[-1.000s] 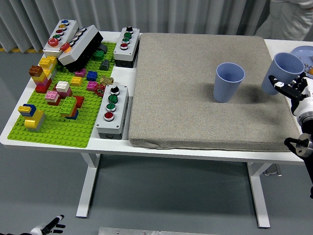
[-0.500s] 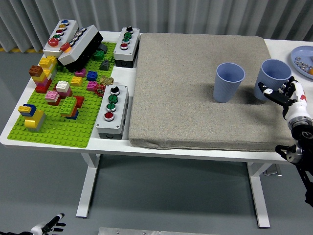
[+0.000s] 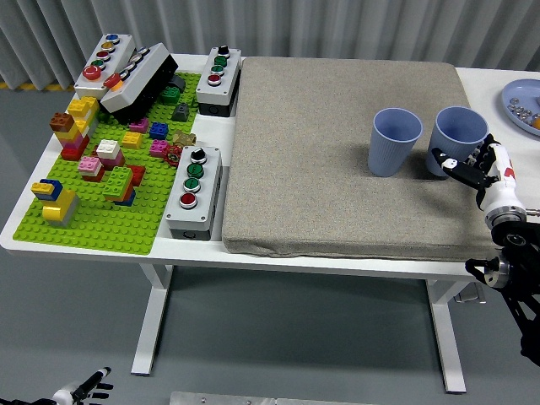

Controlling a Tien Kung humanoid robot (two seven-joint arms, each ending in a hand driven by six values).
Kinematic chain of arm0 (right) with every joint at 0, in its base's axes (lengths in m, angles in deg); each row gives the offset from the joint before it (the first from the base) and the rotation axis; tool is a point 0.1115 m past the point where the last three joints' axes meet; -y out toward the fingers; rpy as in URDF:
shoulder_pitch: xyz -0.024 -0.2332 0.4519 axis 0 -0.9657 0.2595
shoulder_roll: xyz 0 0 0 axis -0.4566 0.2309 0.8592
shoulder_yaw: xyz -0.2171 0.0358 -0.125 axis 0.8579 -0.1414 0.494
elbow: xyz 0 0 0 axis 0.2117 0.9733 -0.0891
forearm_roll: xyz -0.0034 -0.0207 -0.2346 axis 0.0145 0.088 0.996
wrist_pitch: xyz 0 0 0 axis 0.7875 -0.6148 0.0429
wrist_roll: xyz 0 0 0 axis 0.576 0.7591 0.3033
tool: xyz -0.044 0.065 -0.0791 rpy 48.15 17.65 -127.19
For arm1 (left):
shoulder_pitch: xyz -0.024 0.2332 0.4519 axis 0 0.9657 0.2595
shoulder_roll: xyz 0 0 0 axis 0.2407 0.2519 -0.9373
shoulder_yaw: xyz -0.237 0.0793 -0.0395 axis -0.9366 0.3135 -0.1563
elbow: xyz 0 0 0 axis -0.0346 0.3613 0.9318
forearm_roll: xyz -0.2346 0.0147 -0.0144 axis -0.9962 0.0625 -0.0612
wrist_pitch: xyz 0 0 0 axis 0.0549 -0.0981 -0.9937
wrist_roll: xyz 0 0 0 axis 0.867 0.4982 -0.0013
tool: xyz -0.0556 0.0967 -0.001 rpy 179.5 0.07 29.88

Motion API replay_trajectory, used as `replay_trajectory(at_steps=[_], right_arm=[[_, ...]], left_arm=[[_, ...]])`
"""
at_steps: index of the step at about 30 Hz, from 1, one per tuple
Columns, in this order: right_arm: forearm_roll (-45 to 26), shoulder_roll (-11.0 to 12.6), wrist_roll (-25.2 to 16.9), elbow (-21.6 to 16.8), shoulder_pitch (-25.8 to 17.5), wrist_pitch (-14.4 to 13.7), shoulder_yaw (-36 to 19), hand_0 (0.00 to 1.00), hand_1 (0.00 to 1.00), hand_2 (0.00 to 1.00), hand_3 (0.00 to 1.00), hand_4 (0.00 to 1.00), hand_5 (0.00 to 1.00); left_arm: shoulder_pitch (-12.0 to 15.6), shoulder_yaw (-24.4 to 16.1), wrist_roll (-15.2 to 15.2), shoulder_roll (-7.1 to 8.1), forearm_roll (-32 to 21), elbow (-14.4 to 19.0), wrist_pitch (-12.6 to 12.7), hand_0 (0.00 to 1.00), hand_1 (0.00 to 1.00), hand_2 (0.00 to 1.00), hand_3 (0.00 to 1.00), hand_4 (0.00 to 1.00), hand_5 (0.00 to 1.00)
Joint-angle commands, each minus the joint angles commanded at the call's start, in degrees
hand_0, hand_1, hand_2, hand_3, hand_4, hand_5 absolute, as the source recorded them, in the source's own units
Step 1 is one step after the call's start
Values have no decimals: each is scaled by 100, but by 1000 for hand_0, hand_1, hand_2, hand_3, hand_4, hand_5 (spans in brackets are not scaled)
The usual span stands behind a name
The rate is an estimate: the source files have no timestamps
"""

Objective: Pick cup pour cup place

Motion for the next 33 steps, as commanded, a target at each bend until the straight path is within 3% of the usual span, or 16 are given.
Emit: replay_trajectory(at_steps=[22,23,28,29,33], right_arm=[[-53,-4,30,130,-34,50,31,814,638,534,558,608,2],[-54,-4,30,130,-35,51,31,822,655,554,613,608,2],[-17,0,44,123,-41,161,-18,822,655,554,613,608,2],[-11,-1,46,129,-37,176,-32,855,735,687,774,655,2],[-19,8,46,146,-25,275,-85,855,735,687,774,655,2]], left_arm=[[13,31,-8,7,-25,0,3,864,829,841,754,629,984],[14,30,-8,7,-25,0,3,864,829,841,755,629,984],[32,30,-7,4,-24,0,2,864,829,841,755,629,984],[31,31,-6,4,-20,0,0,864,829,841,755,629,984],[28,22,-8,5,-16,0,3,864,829,841,755,629,984]])
